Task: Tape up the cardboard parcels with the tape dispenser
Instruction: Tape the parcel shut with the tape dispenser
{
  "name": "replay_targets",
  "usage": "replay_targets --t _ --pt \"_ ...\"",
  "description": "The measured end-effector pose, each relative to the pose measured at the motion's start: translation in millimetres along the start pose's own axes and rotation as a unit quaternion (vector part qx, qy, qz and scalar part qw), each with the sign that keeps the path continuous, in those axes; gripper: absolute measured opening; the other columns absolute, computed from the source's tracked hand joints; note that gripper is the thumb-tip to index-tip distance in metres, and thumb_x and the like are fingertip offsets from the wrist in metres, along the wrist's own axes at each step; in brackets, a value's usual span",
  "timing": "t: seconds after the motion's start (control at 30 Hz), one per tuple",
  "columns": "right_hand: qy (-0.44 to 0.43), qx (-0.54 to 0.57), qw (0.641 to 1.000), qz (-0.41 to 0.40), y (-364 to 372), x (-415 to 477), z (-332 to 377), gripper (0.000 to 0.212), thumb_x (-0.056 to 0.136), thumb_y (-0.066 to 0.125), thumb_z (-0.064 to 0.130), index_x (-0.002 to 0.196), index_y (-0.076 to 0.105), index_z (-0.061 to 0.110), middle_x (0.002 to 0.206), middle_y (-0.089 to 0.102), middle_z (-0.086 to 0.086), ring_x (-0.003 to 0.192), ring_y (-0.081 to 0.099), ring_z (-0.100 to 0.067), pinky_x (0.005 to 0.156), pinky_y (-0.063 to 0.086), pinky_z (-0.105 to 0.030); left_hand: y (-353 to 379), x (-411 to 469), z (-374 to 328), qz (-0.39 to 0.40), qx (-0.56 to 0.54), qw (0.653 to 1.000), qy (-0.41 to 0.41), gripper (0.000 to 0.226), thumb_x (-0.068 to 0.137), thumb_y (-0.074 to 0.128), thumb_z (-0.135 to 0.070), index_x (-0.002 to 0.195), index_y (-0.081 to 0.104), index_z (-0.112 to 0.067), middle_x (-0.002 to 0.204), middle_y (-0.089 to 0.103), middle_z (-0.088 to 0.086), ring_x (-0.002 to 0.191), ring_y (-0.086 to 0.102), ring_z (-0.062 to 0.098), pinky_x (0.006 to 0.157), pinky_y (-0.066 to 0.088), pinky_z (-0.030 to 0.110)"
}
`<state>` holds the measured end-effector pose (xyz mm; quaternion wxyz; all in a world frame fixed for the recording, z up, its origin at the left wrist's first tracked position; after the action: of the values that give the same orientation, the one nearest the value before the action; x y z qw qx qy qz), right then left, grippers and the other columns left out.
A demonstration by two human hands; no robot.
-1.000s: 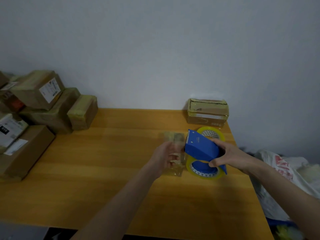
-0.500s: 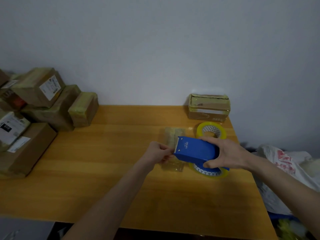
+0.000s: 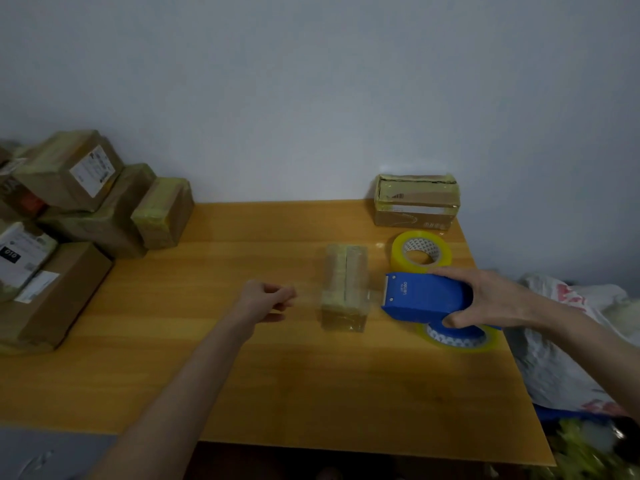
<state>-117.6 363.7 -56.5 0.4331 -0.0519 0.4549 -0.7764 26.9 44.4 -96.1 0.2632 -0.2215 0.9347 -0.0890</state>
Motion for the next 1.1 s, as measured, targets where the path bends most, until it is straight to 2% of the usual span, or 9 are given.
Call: replay_targets --t 0.07,0.17,0.4,0.53,0.77,0.87,0.93,1.03,1.1 --pt "0.009 -0.015 1.000 -0.001 -1 3 -4 0.071 0.071 0.080 0.035 0.119 0.034 0.059 0.107 0.055 0.026 0.094 0.060 -0.002 0.076 0.049 -0.019 2 0 1 -0.004 -0.001 1.000 0.006 0.016 0.089 0.067 -0.025 0.090 0.071 -0.010 0.083 0.069 0.004 0.079 0.064 0.013 0.063 0.059 0.027" --pt "0.024 -0.032 0.999 0.006 1 7 -10 0.072 0.070 0.079 0.036 0.121 0.033 0.057 0.107 0.057 0.023 0.094 0.060 -0.005 0.081 0.052 -0.027 10 0 7 -0.012 -0.011 1.000 0.006 0.018 0.089 0.067 -0.024 0.091 0.072 -0.008 0.080 0.068 0.005 0.073 0.061 0.012 0.059 0.058 0.025" --pt "0.061 -0.038 0.997 0.020 16 15 -21 0.080 0.070 0.079 0.035 0.139 0.038 0.037 0.112 0.058 0.015 0.098 0.060 -0.009 0.086 0.051 -0.032 18 7 23 -0.029 -0.007 1.000 -0.008 0.017 0.089 0.067 -0.022 0.090 0.071 -0.006 0.077 0.067 0.003 0.067 0.056 0.011 0.054 0.052 0.020" --pt "0.071 -0.056 0.995 0.037 26 23 -24 0.075 0.071 0.078 0.035 0.135 0.040 0.038 0.111 0.060 0.012 0.098 0.060 -0.012 0.087 0.052 -0.037 26 14 29 -0.028 -0.005 0.999 -0.016 0.018 0.090 0.066 -0.020 0.089 0.071 -0.003 0.072 0.066 0.001 0.062 0.051 0.010 0.051 0.049 0.019" --pt "0.081 -0.089 0.990 0.067 49 36 -20 0.075 0.070 0.074 0.041 0.135 0.036 0.042 0.105 0.058 0.014 0.095 0.057 -0.012 0.081 0.051 -0.034 46 30 46 -0.022 0.007 0.999 -0.044 0.019 0.094 0.059 -0.022 0.091 0.069 -0.006 0.073 0.064 0.002 0.060 0.050 0.010 0.049 0.046 0.020" --pt "0.082 -0.088 0.990 0.077 59 40 -15 0.077 0.071 0.074 0.039 0.137 0.034 0.040 0.104 0.055 0.015 0.094 0.055 -0.013 0.081 0.050 -0.035 54 33 62 -0.018 0.026 0.995 -0.096 0.025 0.095 0.057 -0.031 0.109 0.061 -0.010 0.069 0.063 0.003 0.058 0.054 0.012 0.047 0.045 0.022" --pt "0.086 -0.089 0.989 0.078 64 41 -15 0.079 0.072 0.074 0.040 0.139 0.032 0.040 0.104 0.053 0.015 0.094 0.054 -0.014 0.079 0.050 -0.035 57 39 64 -0.020 0.089 0.992 -0.090 0.038 0.096 0.053 -0.035 0.129 0.050 -0.015 0.067 0.063 0.002 0.055 0.056 0.012 0.044 0.043 0.023" --pt "0.094 -0.075 0.990 0.068 65 43 -16 0.078 0.072 0.072 0.039 0.139 0.032 0.040 0.101 0.054 0.014 0.092 0.054 -0.015 0.071 0.046 -0.031 61 50 46 -0.022 0.234 0.972 -0.016 0.057 0.099 0.039 -0.045 0.151 0.021 -0.026 0.084 0.067 0.004 0.061 0.060 0.011 0.046 0.049 0.024" --pt "0.099 -0.071 0.991 0.059 64 43 -17 0.079 0.072 0.072 0.039 0.140 0.031 0.039 0.102 0.054 0.012 0.092 0.054 -0.015 0.069 0.046 -0.030 59 55 40 -0.015 0.297 0.955 -0.017 0.062 0.099 0.032 -0.051 0.153 0.009 -0.031 0.121 0.060 0.016 0.085 0.064 0.024 0.067 0.057 0.035"
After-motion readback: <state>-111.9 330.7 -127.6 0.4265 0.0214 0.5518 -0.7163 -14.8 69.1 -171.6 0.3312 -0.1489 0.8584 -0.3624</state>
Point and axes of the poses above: each hand's wrist, its own x-axis towards the middle knuckle, its own y-axis out of the palm, z = x × y, the point moved 8 cm from there along x, towards the middle knuckle
